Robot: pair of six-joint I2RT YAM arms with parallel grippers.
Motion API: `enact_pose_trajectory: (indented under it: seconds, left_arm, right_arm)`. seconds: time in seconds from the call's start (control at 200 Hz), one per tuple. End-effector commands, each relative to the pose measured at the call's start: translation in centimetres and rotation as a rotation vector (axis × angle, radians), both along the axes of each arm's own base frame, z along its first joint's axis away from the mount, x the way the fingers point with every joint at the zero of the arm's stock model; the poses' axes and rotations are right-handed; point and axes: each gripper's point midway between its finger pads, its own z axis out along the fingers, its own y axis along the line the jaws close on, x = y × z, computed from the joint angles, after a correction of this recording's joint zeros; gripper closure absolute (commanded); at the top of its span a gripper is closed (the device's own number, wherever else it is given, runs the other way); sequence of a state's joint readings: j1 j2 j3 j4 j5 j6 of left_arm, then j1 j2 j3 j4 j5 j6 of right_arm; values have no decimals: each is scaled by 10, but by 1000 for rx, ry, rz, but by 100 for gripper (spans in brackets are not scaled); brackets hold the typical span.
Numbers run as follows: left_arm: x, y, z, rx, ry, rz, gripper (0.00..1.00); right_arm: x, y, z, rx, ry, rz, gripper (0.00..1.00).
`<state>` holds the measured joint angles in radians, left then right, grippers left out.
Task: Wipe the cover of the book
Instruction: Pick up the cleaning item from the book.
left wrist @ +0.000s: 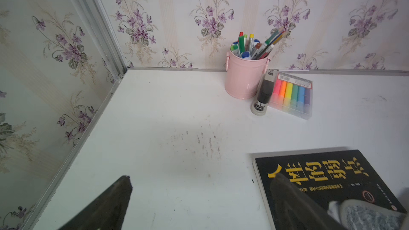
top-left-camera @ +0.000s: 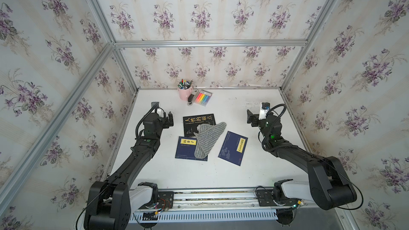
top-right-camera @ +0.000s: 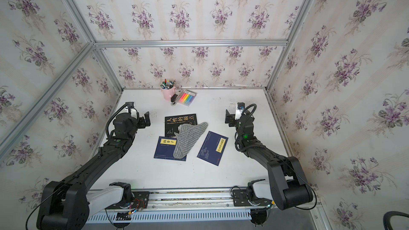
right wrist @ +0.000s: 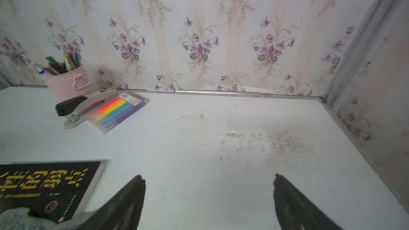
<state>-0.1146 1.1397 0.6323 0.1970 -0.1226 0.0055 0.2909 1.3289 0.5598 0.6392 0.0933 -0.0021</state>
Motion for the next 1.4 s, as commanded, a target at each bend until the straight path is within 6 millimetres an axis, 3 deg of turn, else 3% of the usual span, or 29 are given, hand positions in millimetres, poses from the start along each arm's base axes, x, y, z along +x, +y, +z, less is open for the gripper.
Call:
enact_pose_trajectory:
  seconds: [0.0, 0.17, 0.2, 0.305, 0.57, 0.754, 0.899, 1.394]
  left_arm:
    - [-13, -12, -18, 12, 123, -31, 0]
    - [-27, -42, -18, 8, 185, -100, 0]
    - [-30, -47, -17, 11, 193, -107, 0]
    - [-42, -54, -18, -6, 255, -107, 0]
    - [-76, -67, -11, -179, 311, -131, 0]
    - [-81, -73, -12, -212, 316, -135, 0]
    - [-81, -75, -22, -212, 352, -129, 0]
    - [-92, -78, -32, -263, 361, -133, 0]
  right_arm:
    - [-8, 33, -25, -2, 175, 93, 11]
    - [-24, 95, -36, -79, 251, 206, 12]
    - [-35, 118, -38, -89, 264, 265, 12]
    - [-54, 153, -45, -85, 305, 359, 12]
    - [-100, 209, -72, -32, 428, 547, 12]
    - [-119, 231, -105, -43, 529, 591, 12]
    - [-122, 237, -127, -79, 579, 564, 13]
    - [-98, 250, -151, -95, 630, 463, 14]
